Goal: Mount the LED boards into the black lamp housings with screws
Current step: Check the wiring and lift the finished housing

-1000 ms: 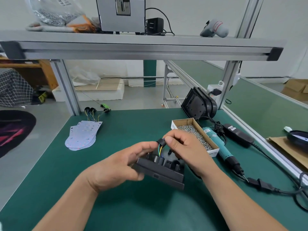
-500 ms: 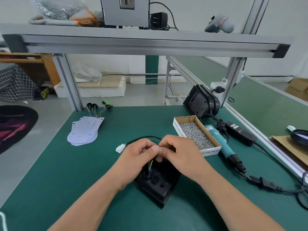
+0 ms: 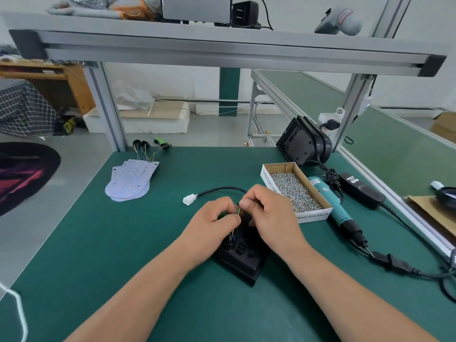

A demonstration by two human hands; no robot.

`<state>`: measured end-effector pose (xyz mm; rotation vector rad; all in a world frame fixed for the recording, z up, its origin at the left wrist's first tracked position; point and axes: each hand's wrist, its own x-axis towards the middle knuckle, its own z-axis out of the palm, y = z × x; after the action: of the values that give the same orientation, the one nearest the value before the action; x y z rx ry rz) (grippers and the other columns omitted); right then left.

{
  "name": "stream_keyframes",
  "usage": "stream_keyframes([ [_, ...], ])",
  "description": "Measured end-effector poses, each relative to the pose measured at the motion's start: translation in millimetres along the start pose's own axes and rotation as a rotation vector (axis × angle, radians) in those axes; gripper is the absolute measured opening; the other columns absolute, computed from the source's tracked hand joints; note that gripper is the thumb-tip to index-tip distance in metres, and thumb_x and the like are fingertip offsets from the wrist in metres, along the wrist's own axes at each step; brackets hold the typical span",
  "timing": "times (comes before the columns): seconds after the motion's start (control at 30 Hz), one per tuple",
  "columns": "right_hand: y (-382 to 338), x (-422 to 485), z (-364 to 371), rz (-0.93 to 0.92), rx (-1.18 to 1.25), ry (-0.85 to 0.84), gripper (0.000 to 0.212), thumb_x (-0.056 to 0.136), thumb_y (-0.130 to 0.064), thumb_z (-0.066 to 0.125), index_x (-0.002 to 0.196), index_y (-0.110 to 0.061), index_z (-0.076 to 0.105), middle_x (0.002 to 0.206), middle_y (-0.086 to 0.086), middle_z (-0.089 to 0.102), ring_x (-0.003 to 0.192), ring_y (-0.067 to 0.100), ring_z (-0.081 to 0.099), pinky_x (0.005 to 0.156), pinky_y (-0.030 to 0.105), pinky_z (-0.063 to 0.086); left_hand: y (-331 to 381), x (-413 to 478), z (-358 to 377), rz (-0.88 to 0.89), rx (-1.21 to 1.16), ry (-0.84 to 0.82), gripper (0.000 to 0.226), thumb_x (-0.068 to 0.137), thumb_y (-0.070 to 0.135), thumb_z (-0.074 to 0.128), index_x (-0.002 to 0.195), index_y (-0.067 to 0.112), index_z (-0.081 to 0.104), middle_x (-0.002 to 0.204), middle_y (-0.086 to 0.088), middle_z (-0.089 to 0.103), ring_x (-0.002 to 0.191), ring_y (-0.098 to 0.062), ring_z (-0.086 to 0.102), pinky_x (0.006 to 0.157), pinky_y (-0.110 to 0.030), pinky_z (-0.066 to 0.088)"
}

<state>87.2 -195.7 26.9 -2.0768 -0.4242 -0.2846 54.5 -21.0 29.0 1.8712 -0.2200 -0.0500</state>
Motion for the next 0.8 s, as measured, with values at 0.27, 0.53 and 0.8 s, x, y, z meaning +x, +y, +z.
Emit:
stream_keyframes([
  [0.27, 2.0, 1.1, -0.2, 0.037, 0.046, 0.044, 0.019, 0.096, -0.013, 0.070, 0.080, -0.021, 0.064, 0.077, -0.010, 0.067, 0.077, 0.020, 0.065, 0.073, 0.055, 0.060, -9.5, -1.5, 3.2, 0.008, 0.076, -0.011, 0.015, 0.083, 0.033, 0.058, 0.077, 0.024, 0.048, 0.104, 0.008, 0.063, 0.092, -0.011, 0.054, 0.082, -0.034, 0.044],
  [0.53, 1.2, 0.0, -0.9, 0.079, 0.096, 0.063, 0.020, 0.098, -0.009, 0.068, 0.081, -0.017, 0.065, 0.078, -0.010, 0.067, 0.074, 0.014, 0.067, 0.065, 0.037, 0.064, -13.2, -3.6, 0.8, 0.057, 0.138, -0.033, 0.011, 0.084, 0.026, 0.055, 0.082, 0.017, 0.049, 0.115, 0.013, 0.063, 0.109, -0.007, 0.057, 0.087, -0.030, 0.045],
  [0.8, 2.7, 1.6, -0.7, 0.094, 0.150, 0.062, 0.019, 0.099, -0.010, 0.069, 0.082, -0.017, 0.066, 0.077, -0.010, 0.066, 0.072, 0.009, 0.066, 0.062, 0.026, 0.061, -16.8, -3.0, 0.7, 0.132, 0.190, 0.001, 0.015, 0.080, 0.023, 0.058, 0.077, 0.016, 0.045, 0.116, 0.009, 0.062, 0.113, -0.009, 0.056, 0.088, -0.031, 0.047],
])
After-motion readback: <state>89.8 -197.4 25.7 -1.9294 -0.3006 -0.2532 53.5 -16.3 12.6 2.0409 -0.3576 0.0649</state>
